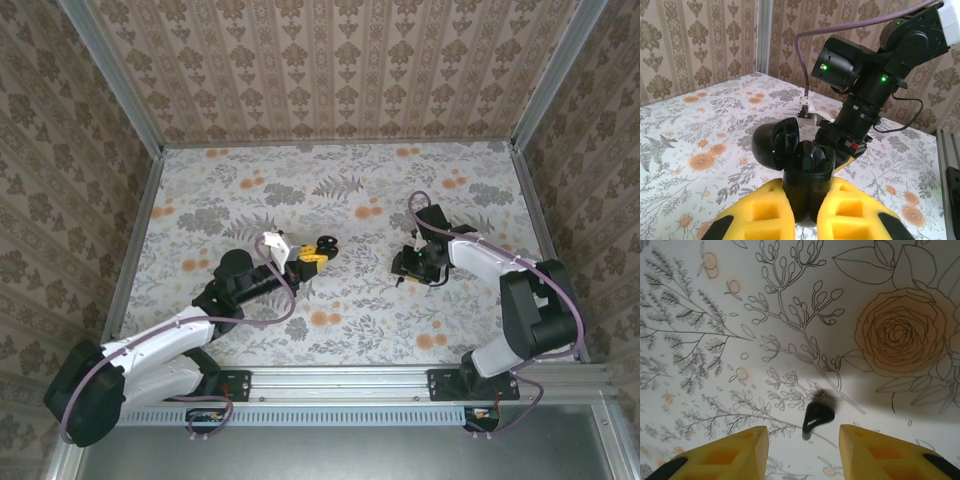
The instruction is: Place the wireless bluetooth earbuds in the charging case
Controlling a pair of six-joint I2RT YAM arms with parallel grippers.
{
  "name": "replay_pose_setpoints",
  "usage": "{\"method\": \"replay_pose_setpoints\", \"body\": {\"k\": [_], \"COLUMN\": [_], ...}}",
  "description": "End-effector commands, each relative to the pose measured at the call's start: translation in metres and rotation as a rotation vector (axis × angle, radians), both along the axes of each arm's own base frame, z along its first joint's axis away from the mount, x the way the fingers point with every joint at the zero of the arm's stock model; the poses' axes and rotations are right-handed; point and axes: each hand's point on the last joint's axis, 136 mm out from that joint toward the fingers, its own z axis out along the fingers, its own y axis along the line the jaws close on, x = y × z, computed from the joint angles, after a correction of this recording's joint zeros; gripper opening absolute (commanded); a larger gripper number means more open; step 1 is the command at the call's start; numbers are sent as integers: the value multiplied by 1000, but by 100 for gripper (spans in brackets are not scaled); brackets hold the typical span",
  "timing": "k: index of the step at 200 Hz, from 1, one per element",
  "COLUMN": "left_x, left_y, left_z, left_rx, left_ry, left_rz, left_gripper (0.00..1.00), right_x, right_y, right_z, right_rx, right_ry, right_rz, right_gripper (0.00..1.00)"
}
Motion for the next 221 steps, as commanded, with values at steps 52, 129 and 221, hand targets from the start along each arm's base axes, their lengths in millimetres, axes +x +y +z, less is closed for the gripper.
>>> {"method": "replay_pose_setpoints", "body": {"k": [52,129,221], "left_x": [5,7,7], "left_y": [-4,-5,-1], "left_z": [10,9,9], "left_rx": [-20,-17,-19], "left_ry": [-21,-20,-24], "left_rz": [-6,-5,7], "left_gripper": [0,0,0], "right_x": [1,-9,-11], "right_y": [-8,-5,6], "right_z": [-15,-25,-27], "right_rx": [-52,-117,-169], "right_ry": [32,89,114], "right_rz": [-10,14,66], "right_gripper": [42,37,29]}}
